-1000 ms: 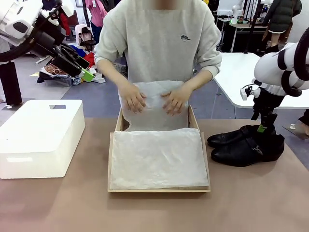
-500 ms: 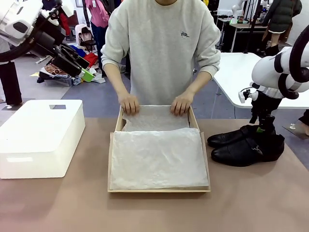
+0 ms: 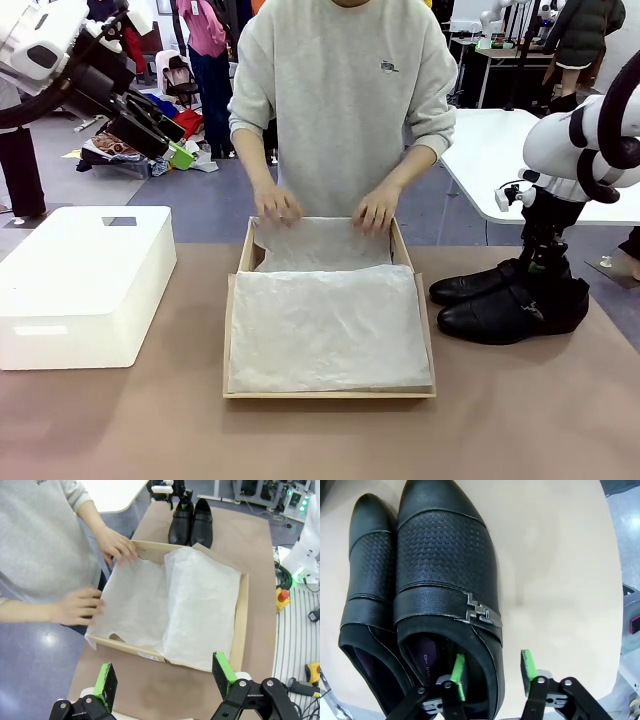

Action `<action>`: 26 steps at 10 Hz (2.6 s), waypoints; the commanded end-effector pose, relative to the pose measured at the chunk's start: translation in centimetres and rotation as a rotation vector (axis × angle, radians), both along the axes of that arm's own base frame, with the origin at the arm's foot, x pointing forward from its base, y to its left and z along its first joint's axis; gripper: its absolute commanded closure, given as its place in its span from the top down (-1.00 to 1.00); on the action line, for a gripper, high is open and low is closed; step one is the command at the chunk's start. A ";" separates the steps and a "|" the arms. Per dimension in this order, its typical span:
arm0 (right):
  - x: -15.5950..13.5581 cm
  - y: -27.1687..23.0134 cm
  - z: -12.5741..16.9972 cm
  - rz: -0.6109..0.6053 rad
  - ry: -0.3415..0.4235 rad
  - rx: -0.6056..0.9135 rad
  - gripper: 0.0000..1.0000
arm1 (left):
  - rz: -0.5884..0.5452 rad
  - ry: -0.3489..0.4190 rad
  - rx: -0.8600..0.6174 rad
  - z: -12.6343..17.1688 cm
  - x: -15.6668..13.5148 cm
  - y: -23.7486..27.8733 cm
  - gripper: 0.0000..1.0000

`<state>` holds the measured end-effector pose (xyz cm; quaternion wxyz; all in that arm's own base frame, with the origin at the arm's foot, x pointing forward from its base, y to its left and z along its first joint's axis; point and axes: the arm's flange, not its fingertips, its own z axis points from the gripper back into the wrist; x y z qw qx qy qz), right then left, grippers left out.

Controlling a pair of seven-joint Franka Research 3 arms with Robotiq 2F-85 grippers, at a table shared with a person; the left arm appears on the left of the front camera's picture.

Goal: Pack the shoes into the box.
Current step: Place one shoe of the Shoes into the Shoes Box.

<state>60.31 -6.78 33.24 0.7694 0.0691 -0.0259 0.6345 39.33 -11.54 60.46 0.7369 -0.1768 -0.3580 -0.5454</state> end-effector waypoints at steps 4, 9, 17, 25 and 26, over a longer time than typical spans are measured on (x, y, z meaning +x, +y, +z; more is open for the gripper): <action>1.1 -0.2 0.4 -0.054 0.071 0.044 -1.00 | -0.010 -0.002 -0.018 0.1 0.1 0.1 1.00; 1.7 -0.6 1.4 -0.126 0.072 0.063 -1.00 | -0.010 -0.002 -0.018 0.1 0.1 0.1 1.00; 3.0 1.4 17.4 -0.265 0.115 -0.005 -1.00 | -0.010 -0.002 -0.018 0.1 0.1 0.1 1.00; 1.7 17.8 23.5 -0.081 0.051 0.017 -1.00 | -0.010 -0.002 -0.018 0.1 0.1 0.1 1.00; 1.7 19.6 23.4 -0.053 0.051 0.024 -1.00 | -0.010 -0.002 -0.018 0.1 0.1 0.1 1.00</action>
